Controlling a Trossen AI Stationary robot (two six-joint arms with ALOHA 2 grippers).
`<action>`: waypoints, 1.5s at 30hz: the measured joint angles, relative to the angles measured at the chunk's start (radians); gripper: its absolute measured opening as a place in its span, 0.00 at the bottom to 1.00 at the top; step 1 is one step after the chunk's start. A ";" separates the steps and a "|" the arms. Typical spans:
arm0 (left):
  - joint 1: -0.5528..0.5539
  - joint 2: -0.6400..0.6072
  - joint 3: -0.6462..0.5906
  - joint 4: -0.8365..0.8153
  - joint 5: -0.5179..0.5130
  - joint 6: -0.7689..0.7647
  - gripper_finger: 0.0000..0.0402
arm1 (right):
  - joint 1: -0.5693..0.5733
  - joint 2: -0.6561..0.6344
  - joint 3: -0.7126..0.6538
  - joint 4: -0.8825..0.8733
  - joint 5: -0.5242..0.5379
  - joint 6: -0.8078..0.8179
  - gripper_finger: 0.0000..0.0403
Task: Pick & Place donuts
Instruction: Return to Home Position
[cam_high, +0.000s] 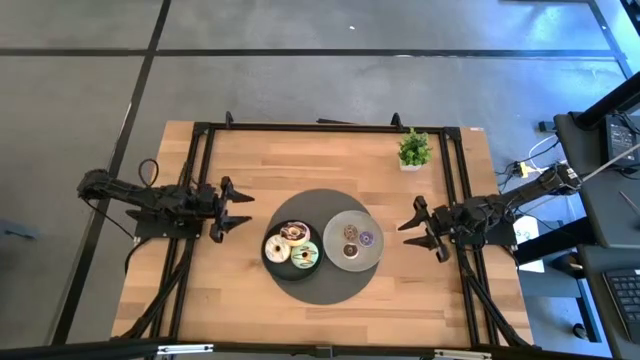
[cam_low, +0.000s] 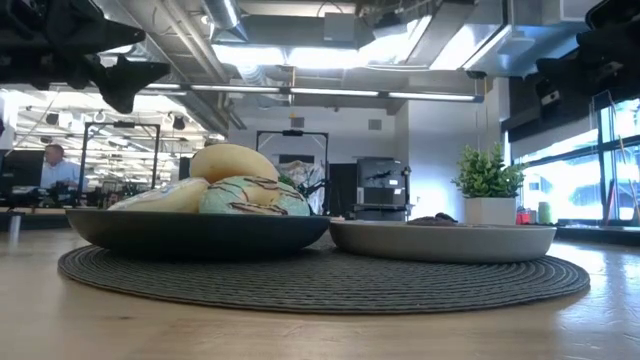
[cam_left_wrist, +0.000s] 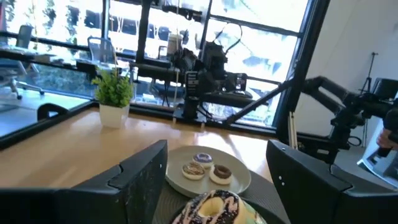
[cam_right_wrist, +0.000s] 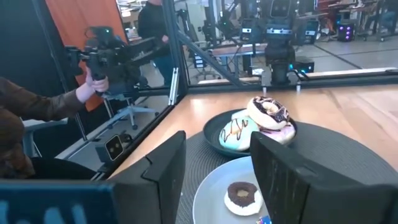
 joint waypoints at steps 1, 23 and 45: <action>0.004 -0.029 0.000 -0.023 0.000 -0.001 0.67 | 0.000 -0.019 0.000 -0.018 0.000 -0.002 0.45; 0.076 -0.131 0.008 -0.187 -0.039 -0.027 0.67 | -0.003 -0.306 0.001 -0.271 0.035 -0.082 0.45; 0.076 -0.129 0.008 -0.190 -0.028 -0.027 0.67 | -0.004 -0.303 0.001 -0.269 0.045 -0.284 0.45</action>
